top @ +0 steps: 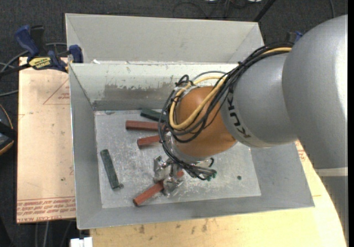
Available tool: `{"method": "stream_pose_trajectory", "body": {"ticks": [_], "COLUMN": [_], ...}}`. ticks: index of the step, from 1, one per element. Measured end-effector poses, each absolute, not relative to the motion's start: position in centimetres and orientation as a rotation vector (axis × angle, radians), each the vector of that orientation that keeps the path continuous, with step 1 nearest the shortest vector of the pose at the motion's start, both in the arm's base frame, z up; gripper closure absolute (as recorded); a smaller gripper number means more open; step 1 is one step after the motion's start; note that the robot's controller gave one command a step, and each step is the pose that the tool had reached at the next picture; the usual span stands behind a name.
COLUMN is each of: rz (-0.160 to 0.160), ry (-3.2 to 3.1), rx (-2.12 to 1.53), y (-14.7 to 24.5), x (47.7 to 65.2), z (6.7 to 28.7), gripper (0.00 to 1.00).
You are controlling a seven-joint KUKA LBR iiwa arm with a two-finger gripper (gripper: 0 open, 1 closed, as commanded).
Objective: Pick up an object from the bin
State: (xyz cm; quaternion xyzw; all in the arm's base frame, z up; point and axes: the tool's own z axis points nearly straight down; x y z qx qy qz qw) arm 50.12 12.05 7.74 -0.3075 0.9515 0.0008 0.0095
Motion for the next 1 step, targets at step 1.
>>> {"method": "stream_pose_trajectory", "body": {"ticks": [1], "rz": [0.002], "ry": [2.989], "rx": [-0.956], "y": [13.12], "x": [50.94], "z": [20.39], "gripper": [1.0]}}
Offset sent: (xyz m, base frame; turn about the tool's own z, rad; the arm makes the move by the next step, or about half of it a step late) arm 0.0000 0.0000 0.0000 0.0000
